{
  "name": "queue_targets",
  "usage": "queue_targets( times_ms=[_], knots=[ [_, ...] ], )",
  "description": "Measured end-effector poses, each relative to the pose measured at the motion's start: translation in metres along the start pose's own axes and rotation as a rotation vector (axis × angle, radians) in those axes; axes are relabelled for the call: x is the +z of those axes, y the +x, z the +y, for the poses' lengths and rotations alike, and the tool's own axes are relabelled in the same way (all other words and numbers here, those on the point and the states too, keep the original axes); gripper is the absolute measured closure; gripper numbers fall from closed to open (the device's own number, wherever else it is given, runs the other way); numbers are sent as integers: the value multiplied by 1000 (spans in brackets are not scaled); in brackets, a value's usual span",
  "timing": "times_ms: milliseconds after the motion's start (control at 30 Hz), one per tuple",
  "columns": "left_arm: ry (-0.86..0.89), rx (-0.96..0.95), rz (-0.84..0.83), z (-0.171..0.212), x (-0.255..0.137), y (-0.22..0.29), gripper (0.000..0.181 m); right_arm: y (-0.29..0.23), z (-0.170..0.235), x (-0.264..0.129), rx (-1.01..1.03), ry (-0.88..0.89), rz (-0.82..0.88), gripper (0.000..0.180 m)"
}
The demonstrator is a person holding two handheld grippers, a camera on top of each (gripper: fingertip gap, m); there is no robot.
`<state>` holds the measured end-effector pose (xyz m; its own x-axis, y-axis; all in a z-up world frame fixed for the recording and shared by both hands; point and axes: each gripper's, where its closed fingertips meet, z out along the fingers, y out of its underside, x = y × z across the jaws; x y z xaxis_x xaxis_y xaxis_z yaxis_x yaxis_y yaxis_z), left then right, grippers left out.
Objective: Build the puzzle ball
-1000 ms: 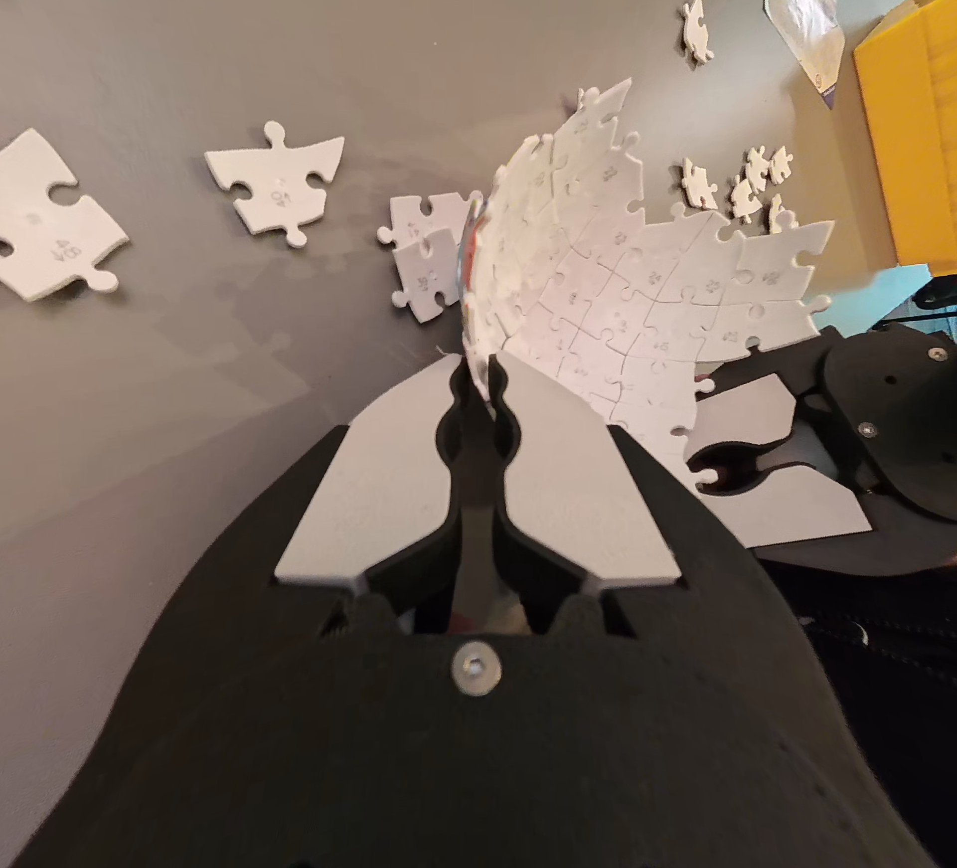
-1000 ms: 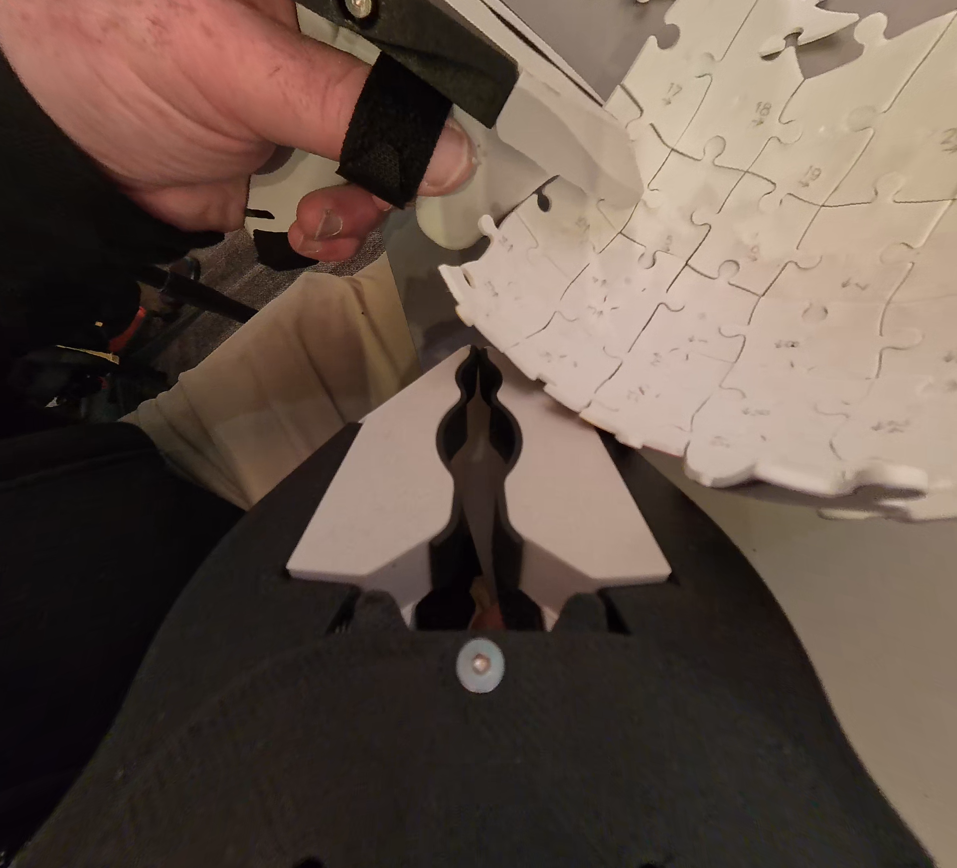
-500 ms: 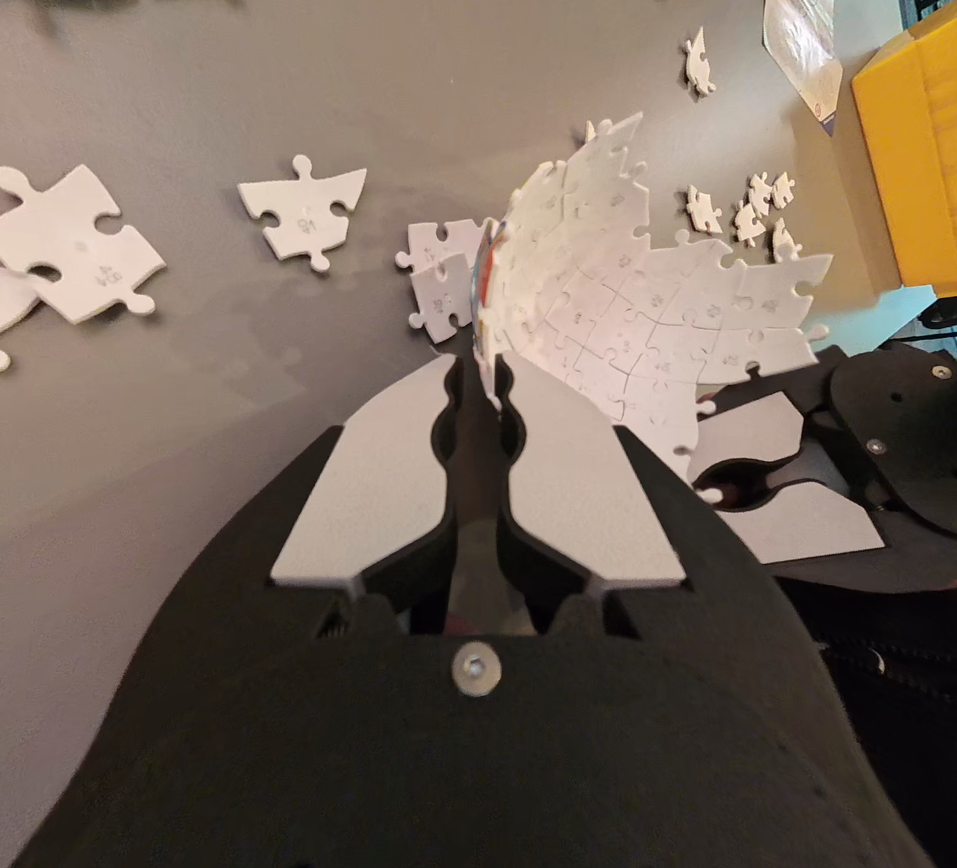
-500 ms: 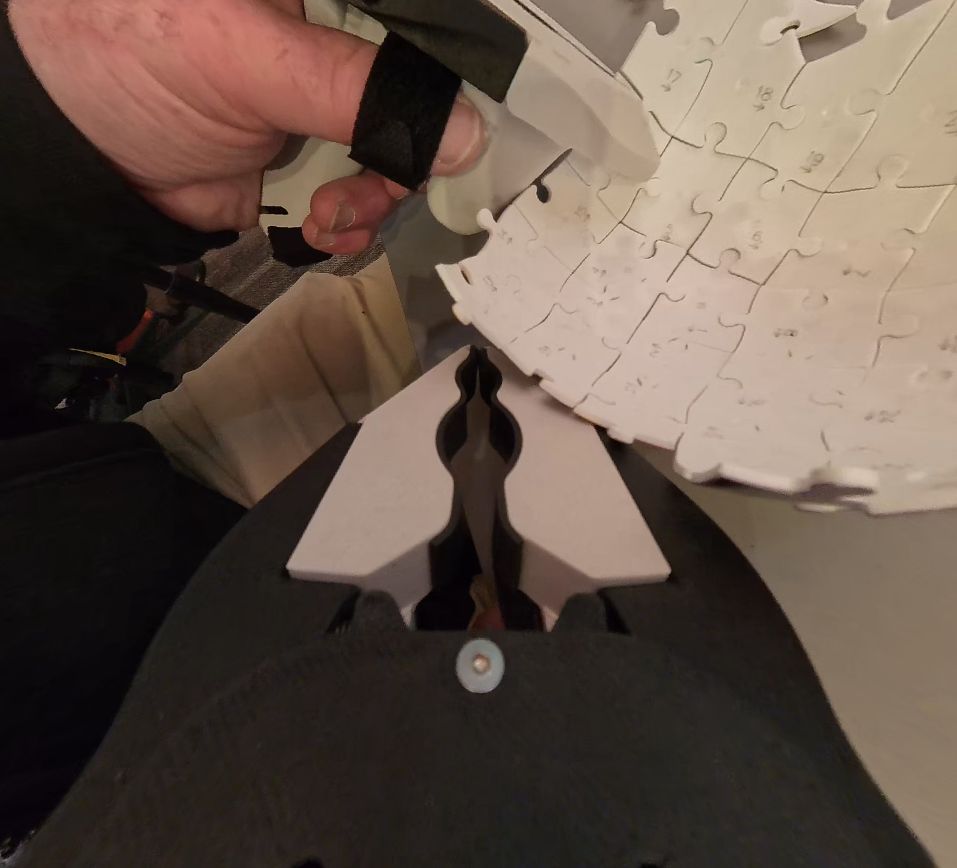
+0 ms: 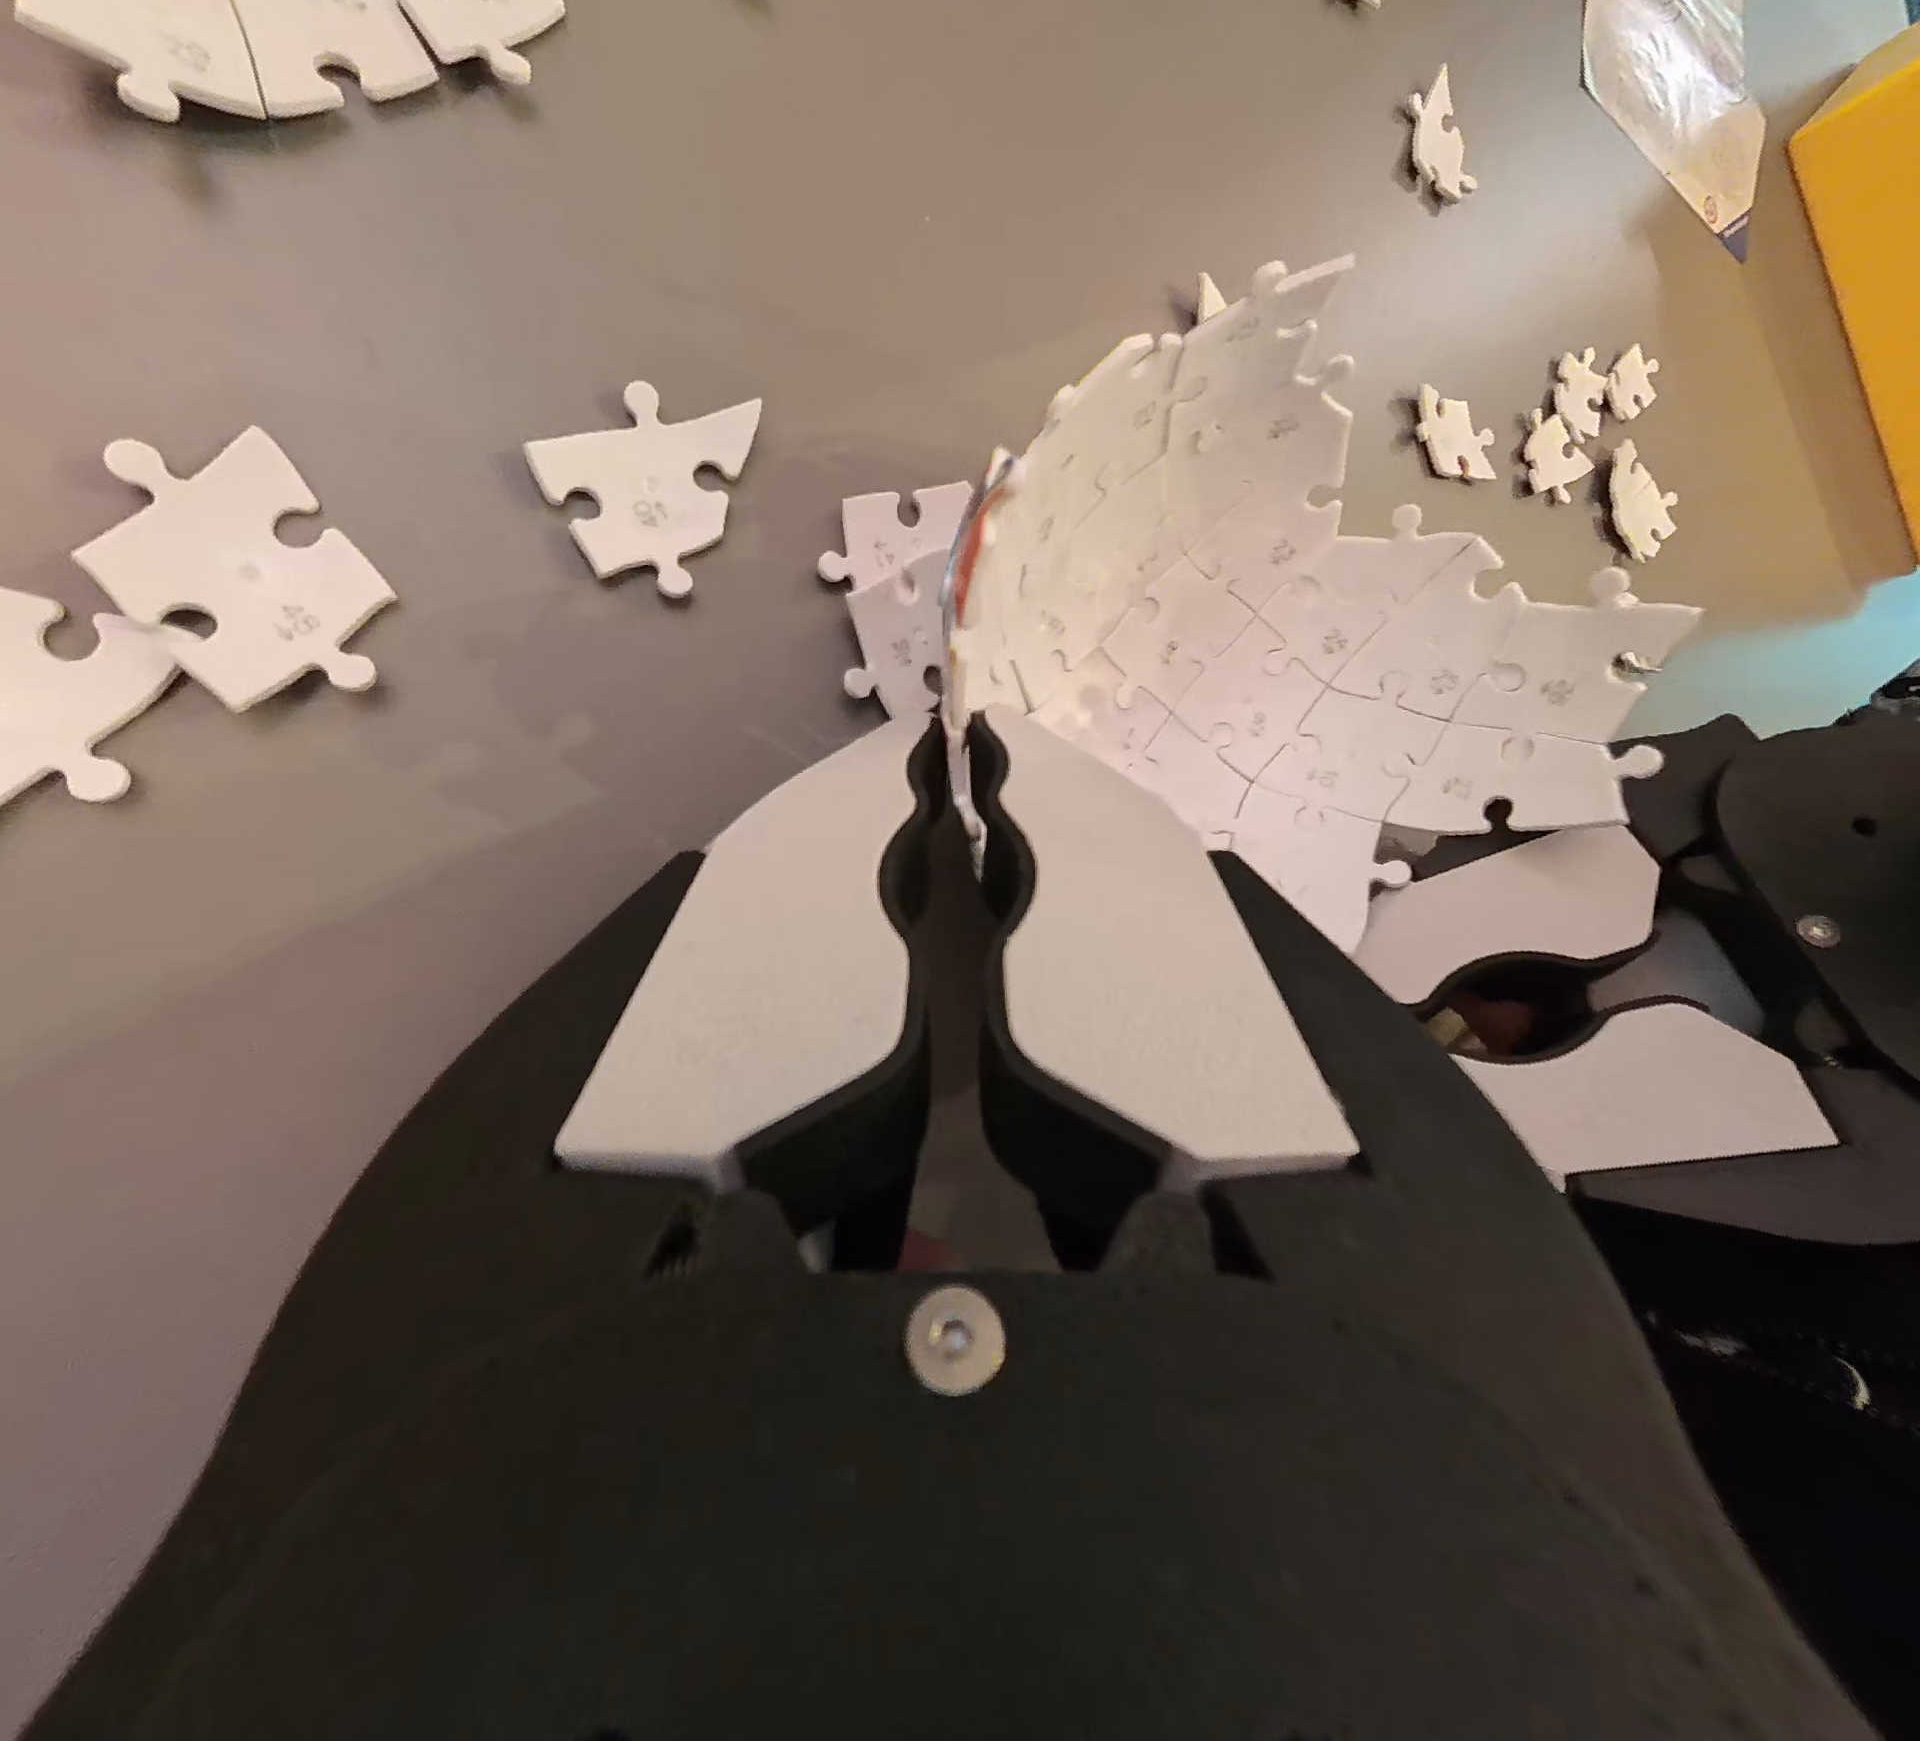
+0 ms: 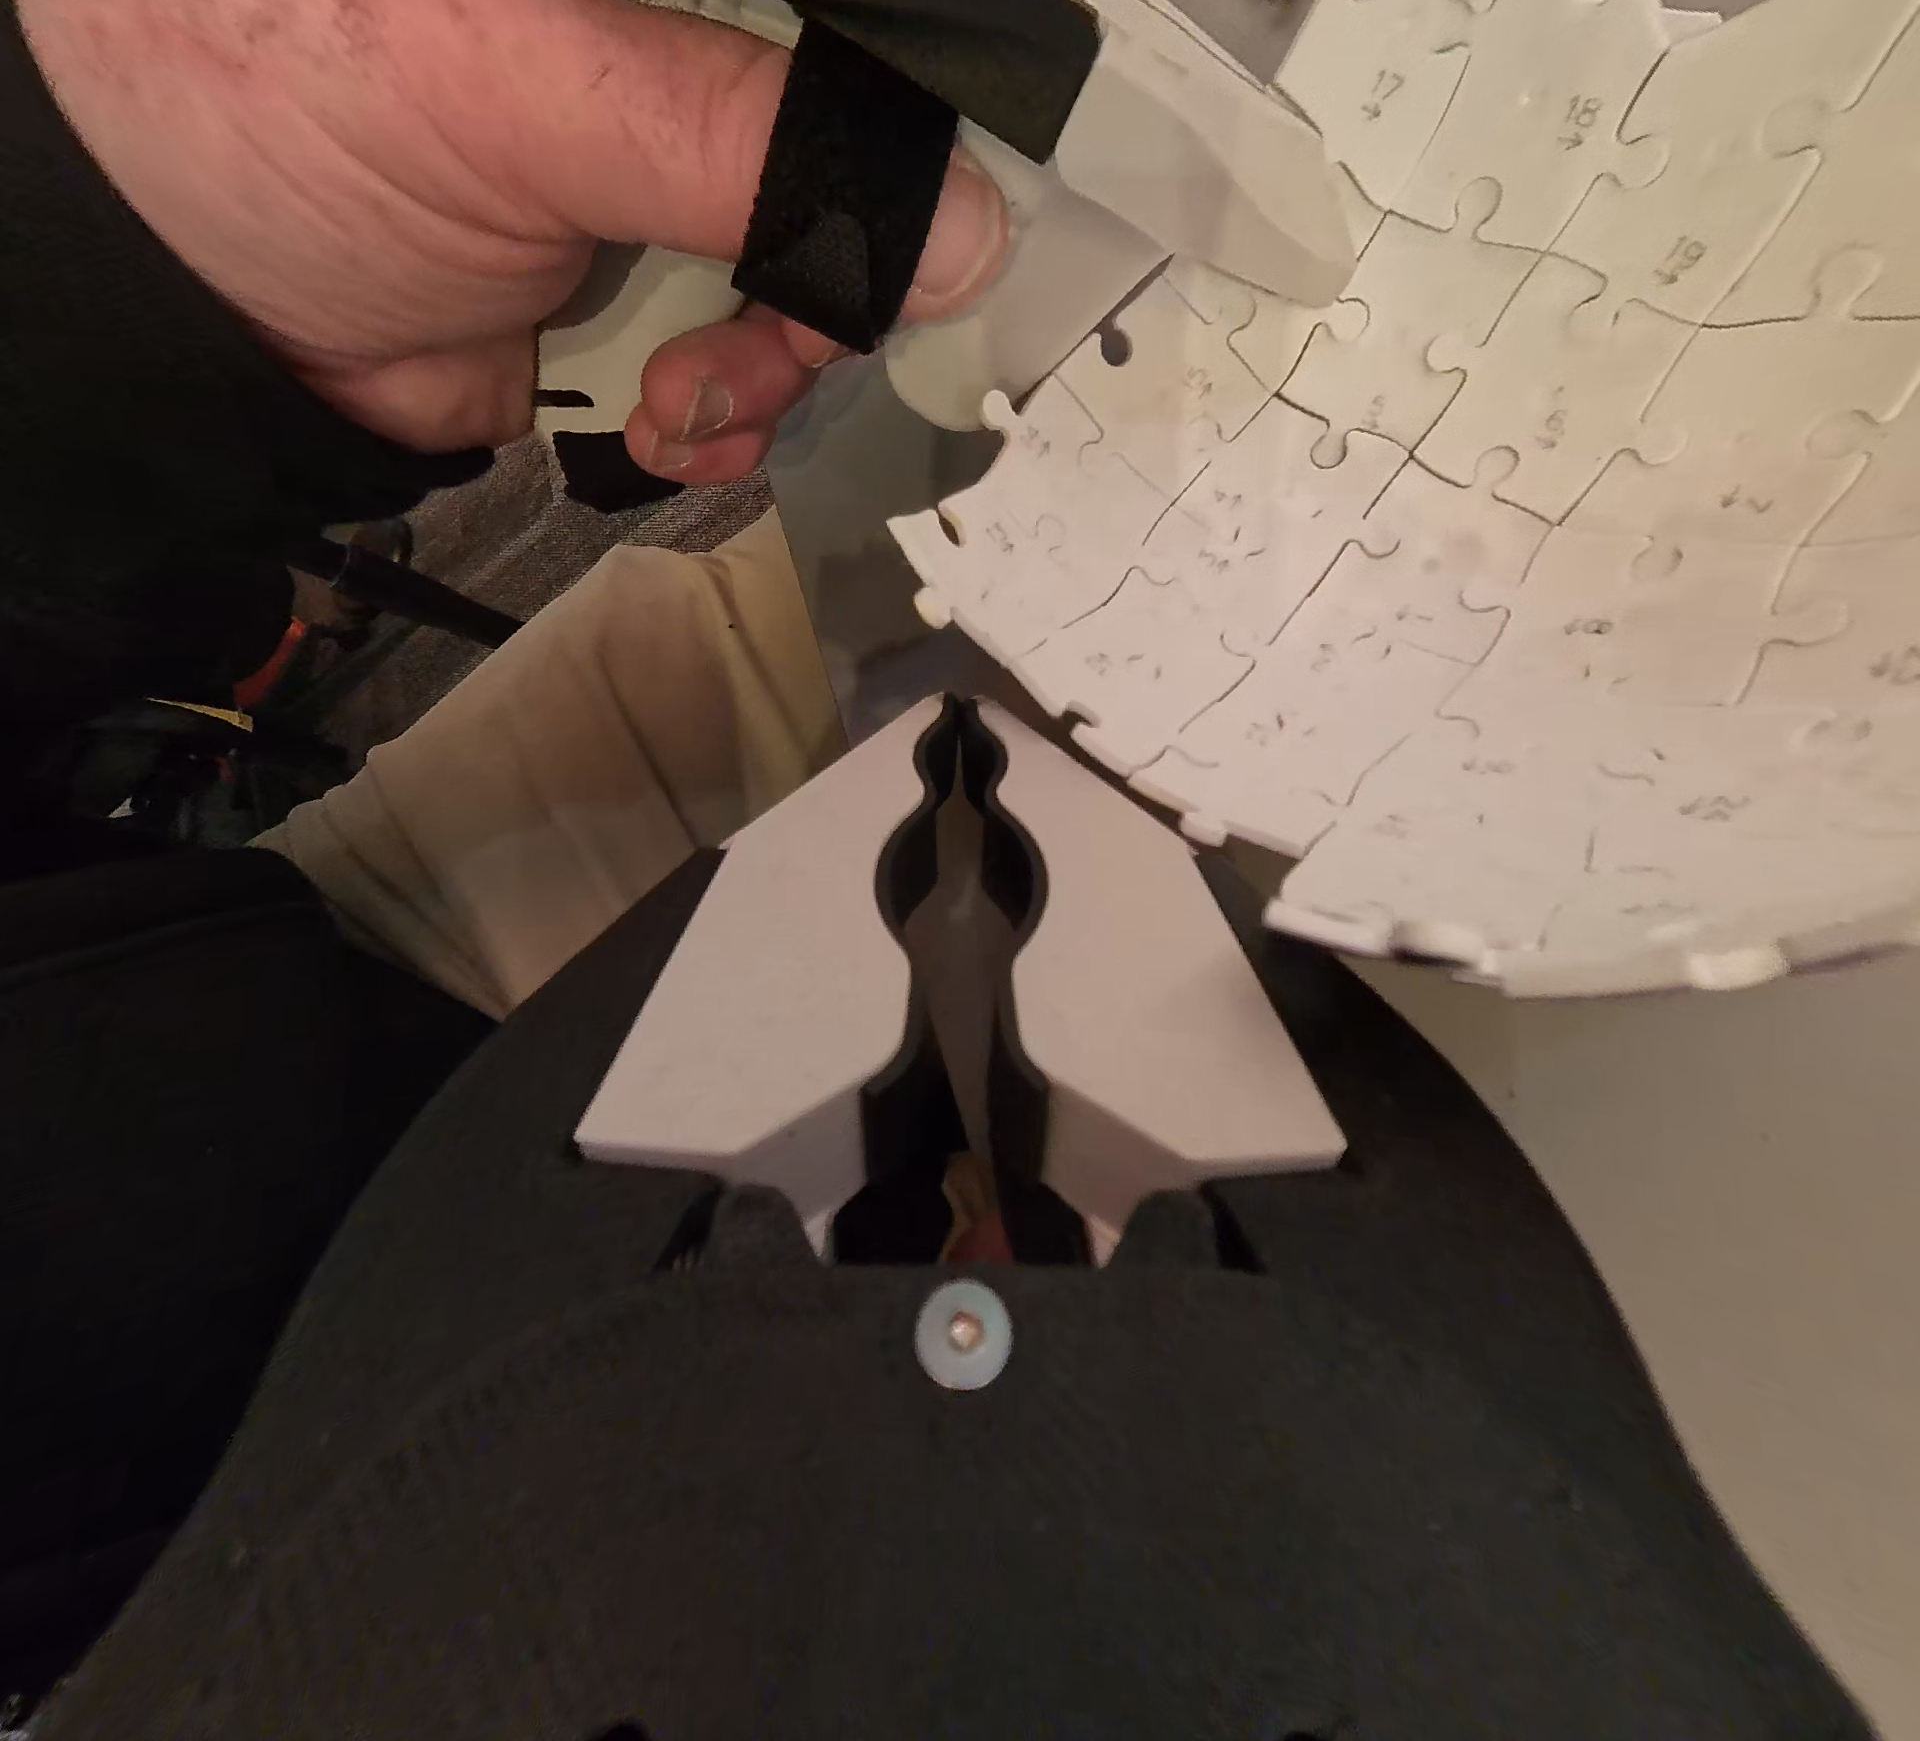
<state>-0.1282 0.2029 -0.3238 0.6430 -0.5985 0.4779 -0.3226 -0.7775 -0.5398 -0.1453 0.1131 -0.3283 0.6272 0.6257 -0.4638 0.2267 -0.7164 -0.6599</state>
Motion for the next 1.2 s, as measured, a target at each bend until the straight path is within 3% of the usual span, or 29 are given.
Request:
queue_targets(
  times_ms=[33,133,400,833,1000,1200],
  knots=[
    [1,0,2,0,0,0,175,0,0,0,0,0,0,180],
    [13,-6,9,-2,0,1,167,0,0,0,0,-2,0,180],
    [40,-4,12,-9,-2,2,177,0,0,0,1,-2,1,180],
    [48,7,7,-13,-1,-1,178,-6,10,-7,1,-62,-63,179],
    [46,15,25,-14,0,-2,174,-22,26,-27,-38,-178,-193,178],
    [22,25,52,-10,1,0,166,-34,26,-66,-68,-187,-303,178]
  ],
)
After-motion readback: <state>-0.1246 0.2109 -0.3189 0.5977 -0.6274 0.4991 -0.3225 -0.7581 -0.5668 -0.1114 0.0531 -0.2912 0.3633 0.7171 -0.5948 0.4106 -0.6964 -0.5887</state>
